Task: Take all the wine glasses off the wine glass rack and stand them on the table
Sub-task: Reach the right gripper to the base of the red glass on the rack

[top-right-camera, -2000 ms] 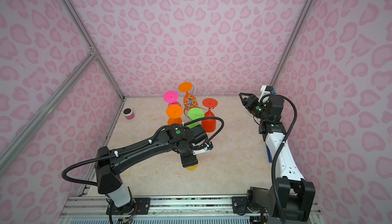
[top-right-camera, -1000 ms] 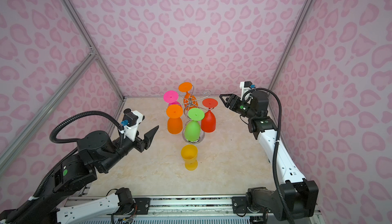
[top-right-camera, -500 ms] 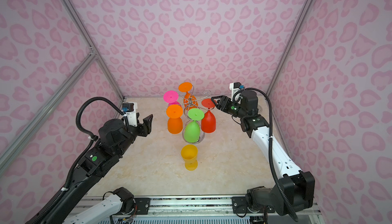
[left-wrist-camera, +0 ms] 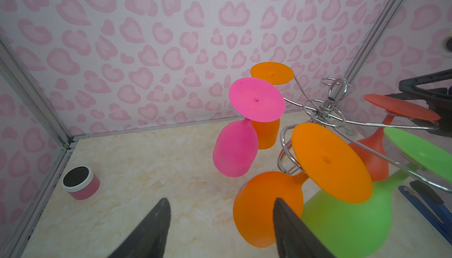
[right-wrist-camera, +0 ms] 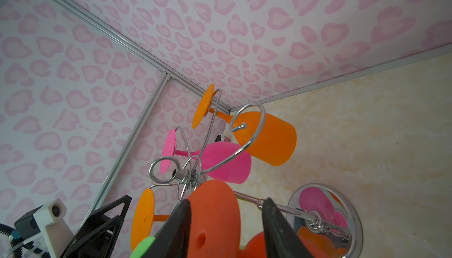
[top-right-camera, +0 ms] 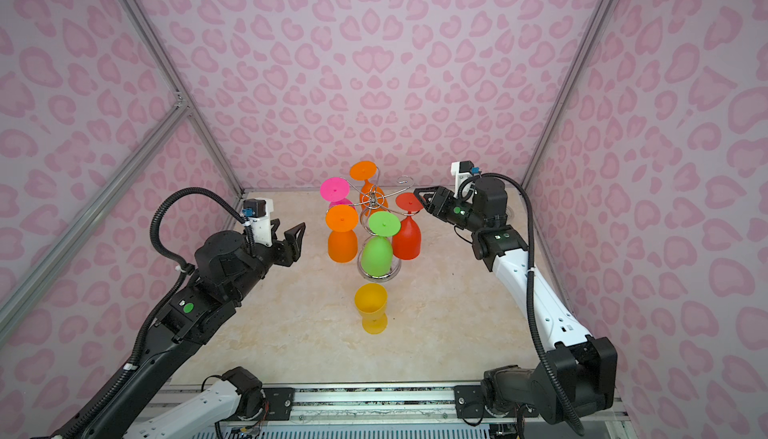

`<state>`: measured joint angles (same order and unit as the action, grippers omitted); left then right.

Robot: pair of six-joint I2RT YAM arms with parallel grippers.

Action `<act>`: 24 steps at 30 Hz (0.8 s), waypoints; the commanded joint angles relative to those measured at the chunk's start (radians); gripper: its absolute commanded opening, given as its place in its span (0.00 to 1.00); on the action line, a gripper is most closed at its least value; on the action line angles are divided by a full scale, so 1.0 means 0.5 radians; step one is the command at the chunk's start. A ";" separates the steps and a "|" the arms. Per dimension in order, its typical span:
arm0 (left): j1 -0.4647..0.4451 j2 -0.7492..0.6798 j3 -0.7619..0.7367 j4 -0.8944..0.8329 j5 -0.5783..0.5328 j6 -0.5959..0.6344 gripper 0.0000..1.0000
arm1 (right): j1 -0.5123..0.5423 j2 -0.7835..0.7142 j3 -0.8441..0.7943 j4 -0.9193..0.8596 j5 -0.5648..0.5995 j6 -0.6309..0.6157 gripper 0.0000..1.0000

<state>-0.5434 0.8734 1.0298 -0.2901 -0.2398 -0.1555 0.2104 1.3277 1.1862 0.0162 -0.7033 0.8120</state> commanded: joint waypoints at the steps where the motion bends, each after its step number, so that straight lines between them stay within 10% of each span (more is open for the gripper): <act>1: 0.007 0.012 0.005 0.057 0.025 0.004 0.68 | 0.003 -0.004 -0.001 0.101 -0.054 0.043 0.45; 24: 0.028 0.062 0.005 0.046 0.040 0.023 0.67 | 0.006 -0.019 0.011 0.033 -0.115 0.063 0.29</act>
<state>-0.5320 0.9035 1.0298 -0.2905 -0.2279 -0.1478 0.2115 1.3220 1.1873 0.0311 -0.7425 0.8391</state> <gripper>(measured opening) 0.674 0.293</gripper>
